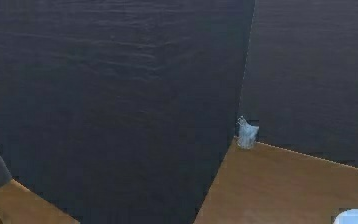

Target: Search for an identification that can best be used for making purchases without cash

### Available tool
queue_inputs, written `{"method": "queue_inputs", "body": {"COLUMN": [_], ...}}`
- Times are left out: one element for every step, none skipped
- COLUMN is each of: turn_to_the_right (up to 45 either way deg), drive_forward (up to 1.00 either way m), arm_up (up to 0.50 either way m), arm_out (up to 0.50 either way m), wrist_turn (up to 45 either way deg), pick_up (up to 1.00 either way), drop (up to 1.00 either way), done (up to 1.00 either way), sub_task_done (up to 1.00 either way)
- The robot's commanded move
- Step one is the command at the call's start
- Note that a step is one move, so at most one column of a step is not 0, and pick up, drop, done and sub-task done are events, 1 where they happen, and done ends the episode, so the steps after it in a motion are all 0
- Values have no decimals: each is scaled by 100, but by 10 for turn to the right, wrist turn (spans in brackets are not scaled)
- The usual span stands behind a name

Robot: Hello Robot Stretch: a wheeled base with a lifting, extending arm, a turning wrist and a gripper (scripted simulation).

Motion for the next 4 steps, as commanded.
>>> {"method": "queue_inputs", "body": {"turn_to_the_right": [0,-450,-300,0], "drive_forward": [5,0,0,65], "arm_up": [0,0,0,0], "arm_out": [0,0,0,0], "wrist_turn": [0,0,0,0], "pick_up": [0,0,0,0], "drop": [0,0,0,0], "done": [0,0,0,0], "sub_task_done": [0,0,0,0]}}
